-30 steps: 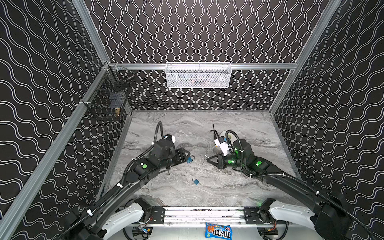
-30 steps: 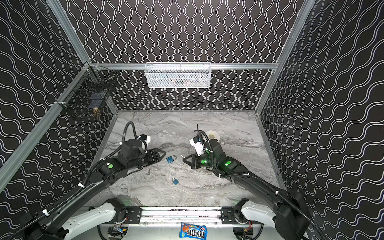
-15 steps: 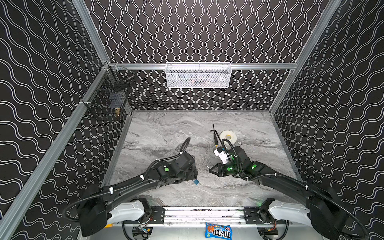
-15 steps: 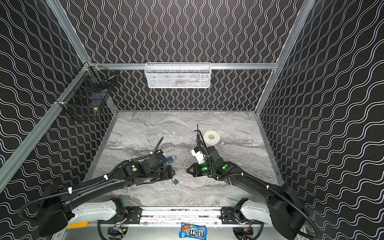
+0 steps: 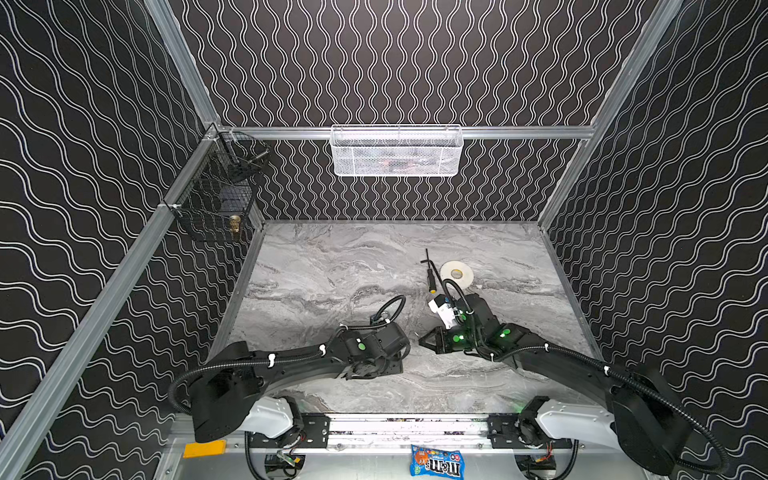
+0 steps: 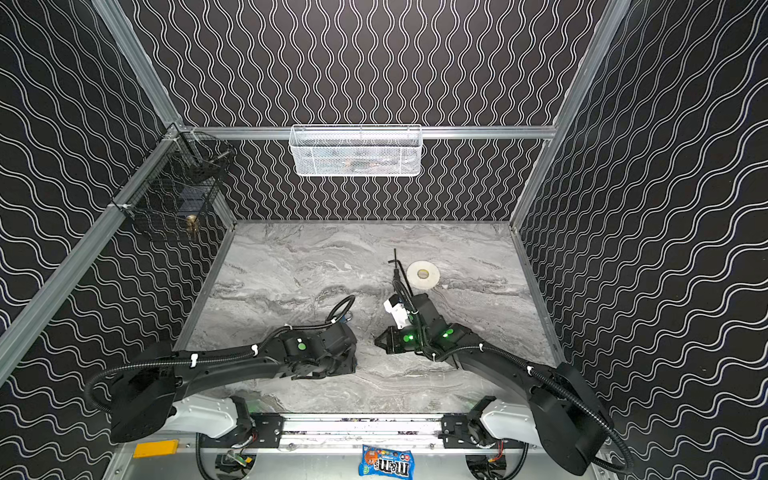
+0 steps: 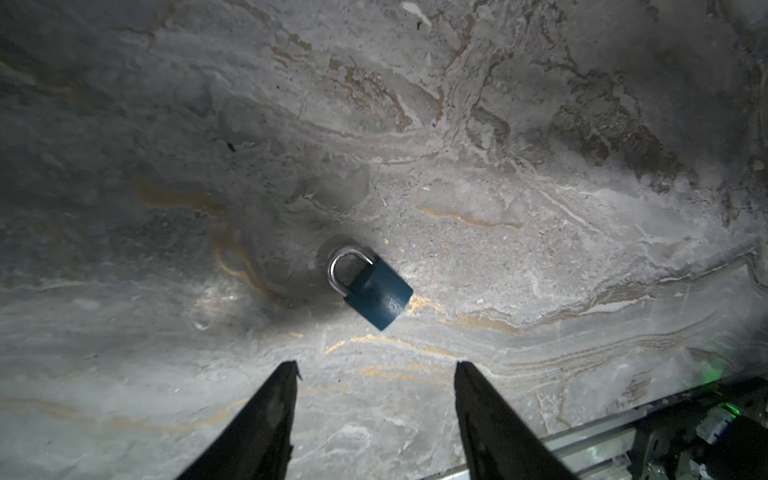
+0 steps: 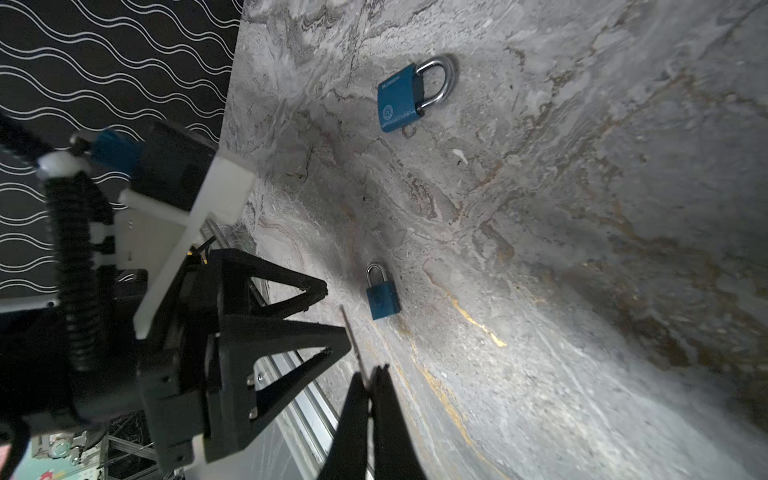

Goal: Unlock with the key
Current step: 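Lower the left gripper over the small blue padlock while the right gripper holds the key, then close the left gripper on the small blue padlock body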

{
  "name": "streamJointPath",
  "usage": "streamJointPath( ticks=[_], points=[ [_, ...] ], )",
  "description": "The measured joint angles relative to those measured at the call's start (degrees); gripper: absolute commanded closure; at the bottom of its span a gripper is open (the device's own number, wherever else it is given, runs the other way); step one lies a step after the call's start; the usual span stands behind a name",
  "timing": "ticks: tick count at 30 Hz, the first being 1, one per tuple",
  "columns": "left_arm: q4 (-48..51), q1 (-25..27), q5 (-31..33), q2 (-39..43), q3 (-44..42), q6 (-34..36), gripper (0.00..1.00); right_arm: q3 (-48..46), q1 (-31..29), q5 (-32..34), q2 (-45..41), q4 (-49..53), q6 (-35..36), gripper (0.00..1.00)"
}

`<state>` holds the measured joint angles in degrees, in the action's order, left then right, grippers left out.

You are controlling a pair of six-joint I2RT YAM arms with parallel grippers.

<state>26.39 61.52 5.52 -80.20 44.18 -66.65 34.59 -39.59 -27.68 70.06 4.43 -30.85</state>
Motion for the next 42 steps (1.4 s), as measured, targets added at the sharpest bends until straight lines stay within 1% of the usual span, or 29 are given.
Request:
streamJointPath(
  ticks=[8, 17, 29, 35, 42],
  points=[
    [-1.9, 0.0, 0.0, -4.1, 1.5, -0.5, 0.39, -0.9, 2.4, 0.3, -0.5, 0.2, 0.0, 1.00],
    [-2.5, 0.0, 0.0, -7.7, 2.7, -0.3, 0.41, -2.1, 4.7, -1.0, -0.6, 0.1, -0.2, 1.00],
    [-3.2, 0.0, -0.1, -13.1, 6.3, 2.6, 0.44, -3.4, 7.1, -2.1, -1.2, -0.4, -0.9, 1.00],
    [-1.5, 0.1, 0.6, -15.1, 8.6, 5.5, 0.48, -3.7, 8.0, -3.1, -1.3, -1.0, -1.3, 1.00],
    [3.9, 1.3, 2.8, -16.0, 10.4, 8.5, 0.49, -4.2, 8.8, -3.9, -1.2, -1.4, -1.6, 1.00]
  ],
)
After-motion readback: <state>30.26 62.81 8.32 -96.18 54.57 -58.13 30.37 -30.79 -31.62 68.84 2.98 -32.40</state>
